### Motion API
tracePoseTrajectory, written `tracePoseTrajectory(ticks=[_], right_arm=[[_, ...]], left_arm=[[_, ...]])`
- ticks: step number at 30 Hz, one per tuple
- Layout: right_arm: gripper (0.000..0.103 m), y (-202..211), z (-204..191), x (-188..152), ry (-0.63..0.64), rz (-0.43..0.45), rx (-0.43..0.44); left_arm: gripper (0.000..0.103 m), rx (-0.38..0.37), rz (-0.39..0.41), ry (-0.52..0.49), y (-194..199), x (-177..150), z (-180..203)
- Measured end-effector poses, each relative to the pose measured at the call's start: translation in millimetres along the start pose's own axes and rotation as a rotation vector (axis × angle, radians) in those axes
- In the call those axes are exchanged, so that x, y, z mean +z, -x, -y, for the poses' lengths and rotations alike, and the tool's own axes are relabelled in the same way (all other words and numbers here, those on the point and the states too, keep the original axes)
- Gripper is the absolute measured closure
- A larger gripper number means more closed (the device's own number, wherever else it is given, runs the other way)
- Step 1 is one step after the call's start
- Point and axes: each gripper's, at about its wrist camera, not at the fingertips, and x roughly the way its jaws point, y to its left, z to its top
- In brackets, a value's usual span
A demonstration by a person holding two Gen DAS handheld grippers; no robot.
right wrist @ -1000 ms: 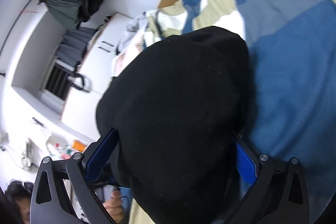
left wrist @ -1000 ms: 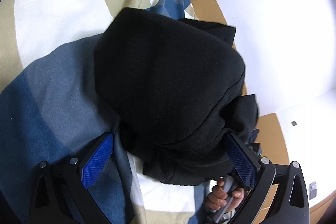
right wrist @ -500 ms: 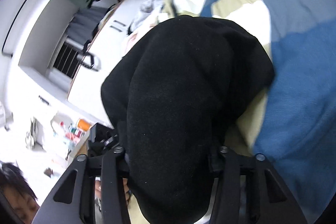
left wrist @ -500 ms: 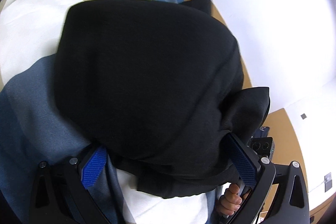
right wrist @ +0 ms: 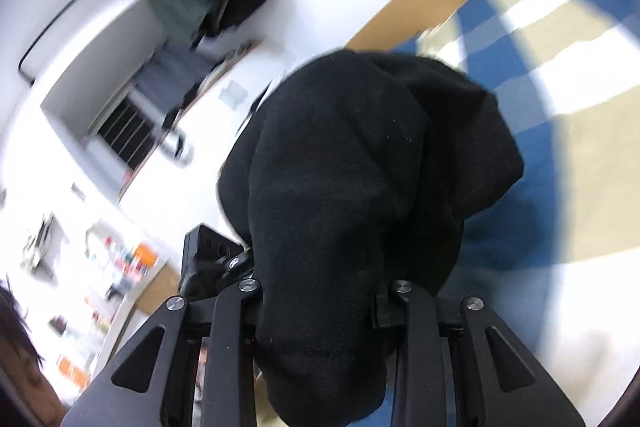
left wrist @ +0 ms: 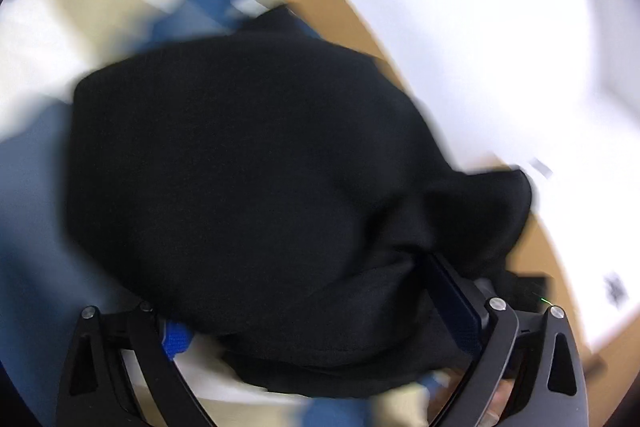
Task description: Fold clothes
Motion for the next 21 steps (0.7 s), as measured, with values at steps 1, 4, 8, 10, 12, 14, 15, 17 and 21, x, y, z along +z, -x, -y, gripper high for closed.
tracePoseTrajectory(ticks=[1,4,8,10,12,14,15,17,21], right_arm=[[0.074,30,3,6,0.003,0.042,-0.033],[0.074,131,20,14,-0.011,0.166,-0.156],[0.073,240,72,1,-0.114,0.315,-0.333],[0.071,281,115,-17,-0.206,0.362,-0.427],[0.069,303,165,-43,-0.281,0.368,-0.441],[0.069,307,198,-61,-0.33,0.356,-0.399],[0.067,306,200,-59,-0.326,0.348,-0.395],[0.066,302,192,-51,-0.242,0.339,-0.426],[0.062,307,199,-48,-0.263,0.343,-0.365]], left_arm=[[0.005,0.0,-0.036,-0.029,-19,-6,22],[0.007,-0.028,-0.114,-0.166,-85,-34,101],[0.007,-0.043,-0.243,-0.247,-177,-81,174],[0.007,-0.003,-0.262,-0.286,-218,-105,191],[0.007,0.058,-0.26,-0.338,-257,-131,201],[0.003,0.135,-0.262,-0.403,-292,-154,192],[0.0,0.145,-0.239,-0.428,-297,-143,177],[0.0,0.139,-0.154,-0.498,-279,-151,160],[0.0,0.135,-0.153,-0.523,-277,-148,161]])
